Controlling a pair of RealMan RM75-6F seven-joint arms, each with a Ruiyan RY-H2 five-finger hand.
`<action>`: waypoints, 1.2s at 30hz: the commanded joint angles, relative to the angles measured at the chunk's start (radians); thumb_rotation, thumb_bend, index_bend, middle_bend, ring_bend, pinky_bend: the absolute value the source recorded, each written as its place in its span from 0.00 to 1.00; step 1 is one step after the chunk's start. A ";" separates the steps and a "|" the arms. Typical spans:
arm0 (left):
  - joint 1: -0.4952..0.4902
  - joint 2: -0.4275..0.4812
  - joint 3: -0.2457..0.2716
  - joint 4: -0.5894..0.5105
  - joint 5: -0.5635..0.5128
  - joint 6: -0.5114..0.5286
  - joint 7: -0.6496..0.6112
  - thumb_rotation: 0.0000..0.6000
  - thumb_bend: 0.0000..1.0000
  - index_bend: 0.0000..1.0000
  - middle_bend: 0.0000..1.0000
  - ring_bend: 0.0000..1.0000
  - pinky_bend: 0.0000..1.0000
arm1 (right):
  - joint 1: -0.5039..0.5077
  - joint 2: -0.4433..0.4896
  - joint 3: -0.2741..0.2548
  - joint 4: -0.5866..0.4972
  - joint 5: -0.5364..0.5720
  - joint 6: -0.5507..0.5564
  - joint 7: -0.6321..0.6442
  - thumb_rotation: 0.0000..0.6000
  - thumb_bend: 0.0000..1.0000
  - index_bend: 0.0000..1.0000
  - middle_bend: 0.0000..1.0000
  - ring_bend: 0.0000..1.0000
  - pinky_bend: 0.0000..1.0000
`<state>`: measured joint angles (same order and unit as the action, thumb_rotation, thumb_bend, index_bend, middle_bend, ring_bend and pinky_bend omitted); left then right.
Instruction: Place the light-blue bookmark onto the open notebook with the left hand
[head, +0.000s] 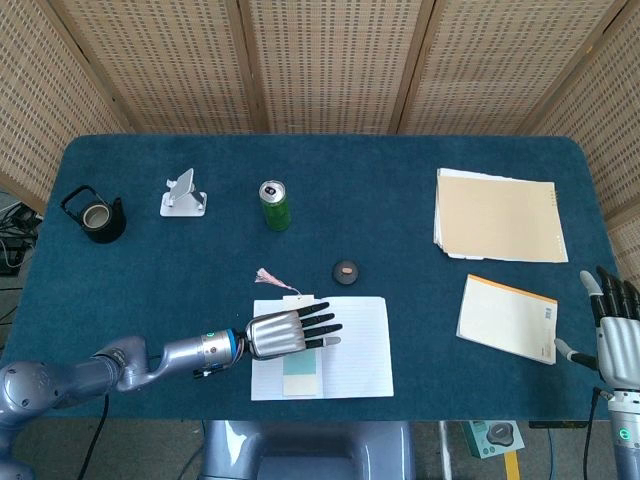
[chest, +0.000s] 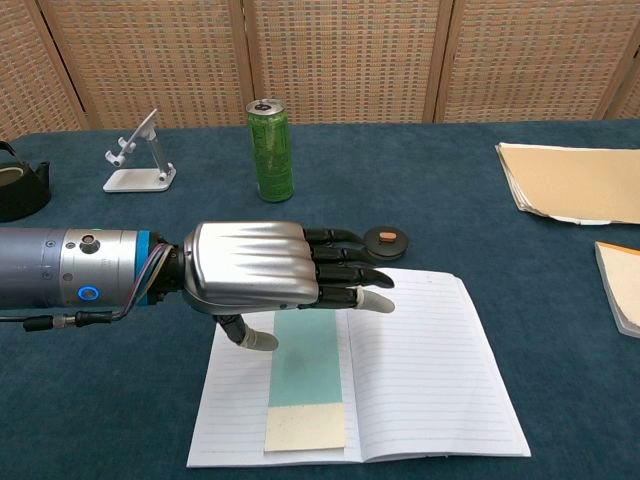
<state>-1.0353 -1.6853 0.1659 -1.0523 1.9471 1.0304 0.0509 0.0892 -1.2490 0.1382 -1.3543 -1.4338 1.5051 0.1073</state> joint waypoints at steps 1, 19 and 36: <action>0.003 0.004 0.000 -0.002 -0.003 0.010 -0.006 1.00 0.28 0.00 0.00 0.00 0.00 | -0.001 0.000 0.001 0.000 0.000 0.002 0.000 1.00 0.10 0.02 0.00 0.00 0.00; -0.011 0.249 0.026 -0.331 -0.172 -0.223 -0.058 1.00 1.00 0.00 0.00 0.00 0.02 | -0.003 0.003 0.001 -0.006 -0.011 0.015 0.004 1.00 0.10 0.02 0.00 0.00 0.00; -0.001 0.237 0.020 -0.360 -0.236 -0.338 0.030 1.00 1.00 0.03 0.00 0.00 0.04 | -0.003 0.005 0.000 -0.012 -0.013 0.015 0.003 1.00 0.10 0.02 0.00 0.00 0.00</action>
<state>-1.0362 -1.4449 0.1885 -1.4127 1.7145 0.6956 0.0776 0.0864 -1.2440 0.1378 -1.3663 -1.4464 1.5200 0.1109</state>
